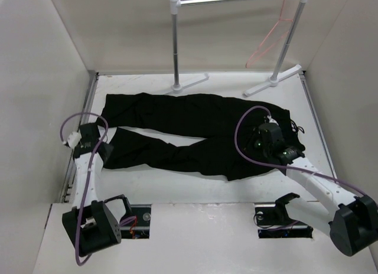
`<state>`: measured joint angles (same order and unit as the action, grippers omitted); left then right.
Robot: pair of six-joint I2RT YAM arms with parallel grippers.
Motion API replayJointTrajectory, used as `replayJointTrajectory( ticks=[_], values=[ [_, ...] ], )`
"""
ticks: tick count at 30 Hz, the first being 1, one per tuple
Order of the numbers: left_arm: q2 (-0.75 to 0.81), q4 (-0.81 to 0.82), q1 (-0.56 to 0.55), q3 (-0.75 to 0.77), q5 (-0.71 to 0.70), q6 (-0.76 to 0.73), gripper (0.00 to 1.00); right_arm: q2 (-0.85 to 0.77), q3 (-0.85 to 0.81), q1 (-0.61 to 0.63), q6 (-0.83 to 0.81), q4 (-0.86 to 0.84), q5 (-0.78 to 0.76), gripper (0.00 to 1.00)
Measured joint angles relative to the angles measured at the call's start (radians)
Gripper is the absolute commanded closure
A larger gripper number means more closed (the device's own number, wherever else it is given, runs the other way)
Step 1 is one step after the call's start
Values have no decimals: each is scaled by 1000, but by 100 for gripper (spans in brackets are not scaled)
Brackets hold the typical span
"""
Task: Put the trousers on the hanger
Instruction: Flatten out the trousers at the center of the board.
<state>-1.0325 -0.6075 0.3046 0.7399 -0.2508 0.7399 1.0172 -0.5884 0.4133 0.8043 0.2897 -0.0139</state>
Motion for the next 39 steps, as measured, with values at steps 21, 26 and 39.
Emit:
replayJointTrajectory(
  ticks=[21,26,39],
  values=[
    [-172,253,64,-194,76,137,96,-174,38,1,-15,79,23,48],
    [-27,210,70,-185,94,144,100,-200,46,1,-15,95,24,49],
    [391,-351,48,336,54,147,100,-208,48,-15,-15,120,26,46]
  ],
)
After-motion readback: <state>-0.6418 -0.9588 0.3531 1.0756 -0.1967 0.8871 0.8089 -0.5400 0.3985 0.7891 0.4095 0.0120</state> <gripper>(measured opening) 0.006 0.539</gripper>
